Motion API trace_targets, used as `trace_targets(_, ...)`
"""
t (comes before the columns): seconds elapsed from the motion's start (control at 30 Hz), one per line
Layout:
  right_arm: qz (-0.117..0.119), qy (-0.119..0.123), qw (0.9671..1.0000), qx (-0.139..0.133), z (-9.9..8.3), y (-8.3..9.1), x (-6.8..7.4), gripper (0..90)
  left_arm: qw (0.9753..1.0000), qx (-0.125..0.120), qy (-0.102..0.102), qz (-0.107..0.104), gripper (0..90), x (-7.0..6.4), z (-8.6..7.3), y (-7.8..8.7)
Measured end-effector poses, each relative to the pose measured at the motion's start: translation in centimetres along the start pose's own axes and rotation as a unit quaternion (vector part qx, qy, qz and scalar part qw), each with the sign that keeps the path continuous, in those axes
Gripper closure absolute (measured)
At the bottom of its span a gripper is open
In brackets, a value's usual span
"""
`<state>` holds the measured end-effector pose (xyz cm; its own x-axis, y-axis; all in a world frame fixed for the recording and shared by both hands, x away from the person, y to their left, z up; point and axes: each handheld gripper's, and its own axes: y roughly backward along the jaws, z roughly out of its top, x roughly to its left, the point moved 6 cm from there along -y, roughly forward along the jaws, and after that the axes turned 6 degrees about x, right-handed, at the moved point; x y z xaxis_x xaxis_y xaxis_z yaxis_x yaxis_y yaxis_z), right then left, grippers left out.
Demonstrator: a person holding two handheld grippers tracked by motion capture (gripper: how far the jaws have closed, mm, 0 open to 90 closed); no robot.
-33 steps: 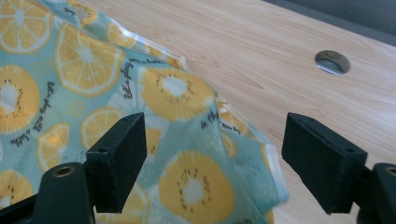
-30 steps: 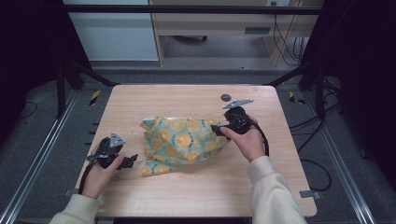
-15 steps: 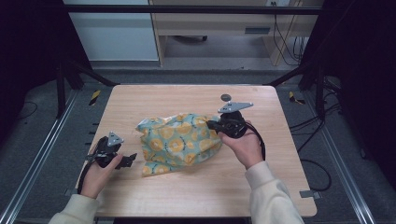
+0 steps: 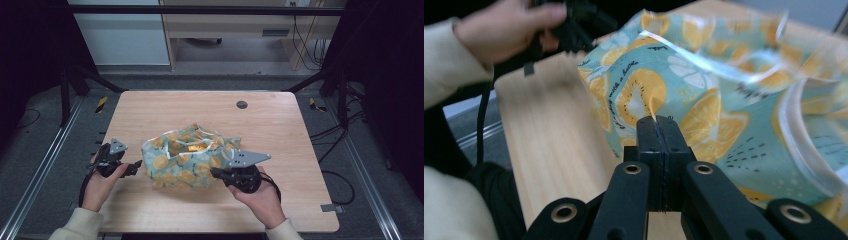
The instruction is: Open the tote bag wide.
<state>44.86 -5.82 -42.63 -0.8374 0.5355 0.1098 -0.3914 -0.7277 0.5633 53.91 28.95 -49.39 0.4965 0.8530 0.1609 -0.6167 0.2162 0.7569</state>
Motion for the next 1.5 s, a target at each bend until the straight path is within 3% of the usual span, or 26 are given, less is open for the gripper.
trace_targets(0.17,0.012,-0.007,0.9995,0.029,-2.2,-1.9,0.2,90.0,0.9998,-0.018,0.002,-0.004,17.4,0.5,0.9,1.2)
trace_targets(0.57,-0.002,-0.026,0.9988,0.042,-3.5,-2.4,-0.7,90.0,0.9971,-0.054,-0.048,-0.021,20.8,-1.3,4.8,4.1)
trace_targets(0.6,-0.001,-0.027,0.9987,0.044,-3.6,-2.5,-0.8,89.9,0.9961,-0.051,-0.065,-0.031,22.2,-1.9,5.8,4.1)
trace_targets(0.8,-0.002,-0.029,0.9984,0.049,-4.0,-2.7,-0.9,89.0,0.9932,-0.029,-0.1,-0.053,26.2,-3.2,9.0,3.1)
trace_targets(0.93,-0.001,-0.03,0.9981,0.053,-4.2,-2.9,-0.9,88.7,0.9893,0.0,-0.132,-0.063,29.0,-4.6,10.2,1.6)
trace_targets(1.1,-0.001,-0.029,0.998,0.057,-4.4,-3.0,-0.8,88.7,0.9859,0.031,-0.148,-0.072,33.5,-5.8,10.6,-0.5)
trace_targets(1.13,-0.001,-0.03,0.9979,0.058,-4.5,-3.0,-0.8,88.7,0.9833,0.047,-0.159,-0.075,36.9,-6.1,10.7,-1.2)
trace_targets(1.17,-0.001,-0.03,0.9979,0.058,-4.5,-3.0,-0.8,88.7,0.9829,0.051,-0.159,-0.076,37.8,-6.3,10.7,-1.5)
trace_targets(1.3,-0.001,-0.031,0.9978,0.058,-4.6,-3.0,-1.0,89.1,0.9825,0.06,-0.159,-0.077,55.8,-6.6,10.8,-2.2)
trace_targets(1.37,-0.003,-0.033,0.9978,0.057,-4.7,-3.0,-1.1,89.4,0.9803,0.075,-0.164,-0.08,64.3,-6.7,10.7,-2.7)
trace_targets(1.5,-0.006,-0.035,0.9978,0.056,-4.7,-2.9,-1.1,89.5,0.9802,0.071,-0.164,-0.085,79.3,-7.0,10.8,-2.6)
